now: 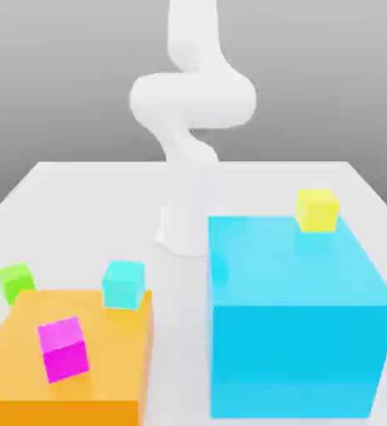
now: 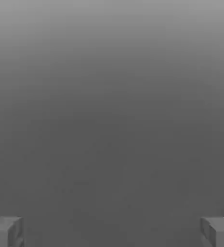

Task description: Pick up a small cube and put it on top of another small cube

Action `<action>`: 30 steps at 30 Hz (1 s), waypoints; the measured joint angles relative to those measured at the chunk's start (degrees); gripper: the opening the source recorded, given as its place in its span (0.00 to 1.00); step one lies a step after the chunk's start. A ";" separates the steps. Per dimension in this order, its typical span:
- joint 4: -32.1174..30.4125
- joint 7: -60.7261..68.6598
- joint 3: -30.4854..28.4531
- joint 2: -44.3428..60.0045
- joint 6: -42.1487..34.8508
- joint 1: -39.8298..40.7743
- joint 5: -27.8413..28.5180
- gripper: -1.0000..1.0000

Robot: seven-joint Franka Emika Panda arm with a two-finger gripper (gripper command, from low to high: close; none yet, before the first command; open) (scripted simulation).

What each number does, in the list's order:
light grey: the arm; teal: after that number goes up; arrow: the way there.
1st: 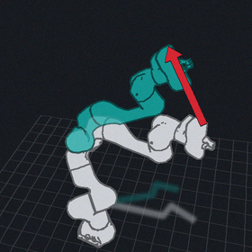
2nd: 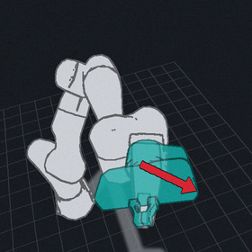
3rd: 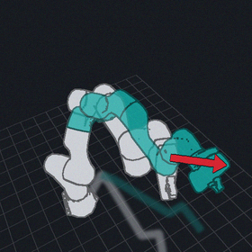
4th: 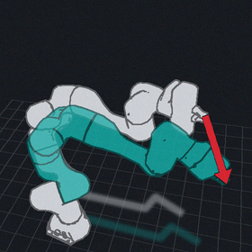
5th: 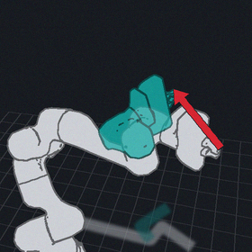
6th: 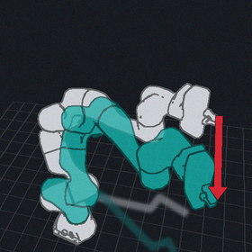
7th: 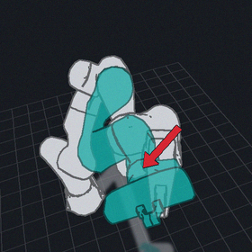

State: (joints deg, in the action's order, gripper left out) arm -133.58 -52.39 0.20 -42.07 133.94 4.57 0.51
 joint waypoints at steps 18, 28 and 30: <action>-12.90 -47.27 -2.54 27.16 15.44 30.01 3.68 0.50; -20.04 -69.84 -8.84 42.05 24.05 42.64 0.93 0.50; -21.47 -73.10 -9.67 45.06 25.76 44.63 -1.37 0.50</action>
State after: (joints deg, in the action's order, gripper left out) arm -155.05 -125.49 -9.47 2.98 159.70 49.19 -0.86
